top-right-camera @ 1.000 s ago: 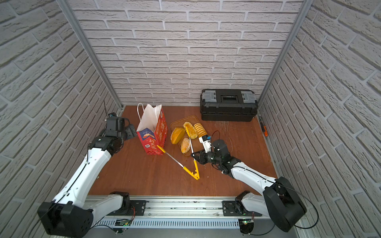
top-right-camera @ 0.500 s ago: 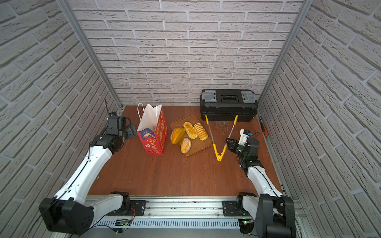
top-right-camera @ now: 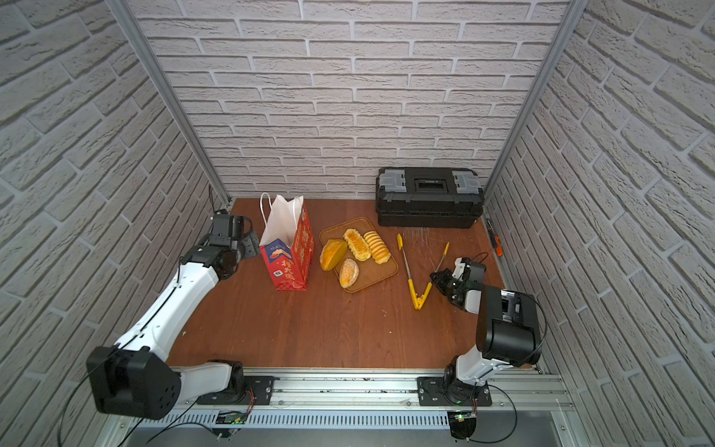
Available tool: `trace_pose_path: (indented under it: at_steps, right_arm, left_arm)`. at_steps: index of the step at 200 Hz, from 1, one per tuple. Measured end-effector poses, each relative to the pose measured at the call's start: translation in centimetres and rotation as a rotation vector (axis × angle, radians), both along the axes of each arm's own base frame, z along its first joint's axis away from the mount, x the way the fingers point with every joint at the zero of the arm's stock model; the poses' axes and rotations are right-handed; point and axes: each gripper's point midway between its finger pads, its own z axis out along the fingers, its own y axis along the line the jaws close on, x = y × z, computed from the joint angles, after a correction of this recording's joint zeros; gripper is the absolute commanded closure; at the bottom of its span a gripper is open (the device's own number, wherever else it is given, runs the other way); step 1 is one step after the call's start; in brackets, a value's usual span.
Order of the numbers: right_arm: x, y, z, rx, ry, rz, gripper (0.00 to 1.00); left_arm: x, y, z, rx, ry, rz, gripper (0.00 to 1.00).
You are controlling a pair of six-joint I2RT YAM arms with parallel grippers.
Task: Pack bread into a paper bag
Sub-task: Place the clamp at the center of the board.
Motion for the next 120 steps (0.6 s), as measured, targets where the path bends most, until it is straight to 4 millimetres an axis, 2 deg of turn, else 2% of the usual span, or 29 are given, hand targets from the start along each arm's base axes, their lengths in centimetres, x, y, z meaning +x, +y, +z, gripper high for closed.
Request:
trace_pose_path:
  at_steps: [16, 33, 38, 65, 69, 78, 83, 99, 120]
  right_arm:
    - [1.1, 0.4, 0.9, -0.065, -0.008, 0.031, 0.54]
    - [2.0, 1.3, 2.7, -0.156, -0.031, 0.071, 0.27]
    - [2.2, 1.6, 3.3, -0.185, -0.036, 0.079, 0.22]
    - [2.9, 2.6, 6.5, -0.356, -0.058, 0.117, 0.18]
    - [2.9, 2.6, 6.9, -0.377, -0.058, 0.119, 0.11]
    - [2.8, 3.0, 7.5, -0.430, -0.052, 0.132, 0.07]
    - [2.6, 3.1, 7.7, -0.457, -0.046, 0.139, 0.00]
    - [1.9, 3.9, 7.7, -0.555, -0.003, 0.177, 0.00]
    - [0.6, 6.1, 7.0, -0.632, 0.047, 0.270, 0.01]
  left_arm:
    - [0.2, 0.0, -0.6, 0.003, 0.016, -0.001, 0.08]
    - [0.4, -0.1, -1.2, 0.006, 0.033, -0.002, 0.08]
    - [0.5, -0.1, -1.3, 0.007, 0.036, -0.003, 0.07]
    - [0.9, -0.1, -1.6, 0.007, 0.035, -0.003, 0.07]
    - [0.9, -0.1, -1.6, 0.007, 0.035, -0.004, 0.08]
    - [1.0, -0.2, -1.6, 0.007, 0.034, -0.005, 0.08]
    - [1.0, -0.2, -1.6, 0.009, 0.034, -0.006, 0.07]
    - [1.2, -0.2, -1.6, 0.011, 0.032, -0.011, 0.07]
    - [1.3, -0.3, -1.4, 0.011, 0.022, -0.014, 0.07]
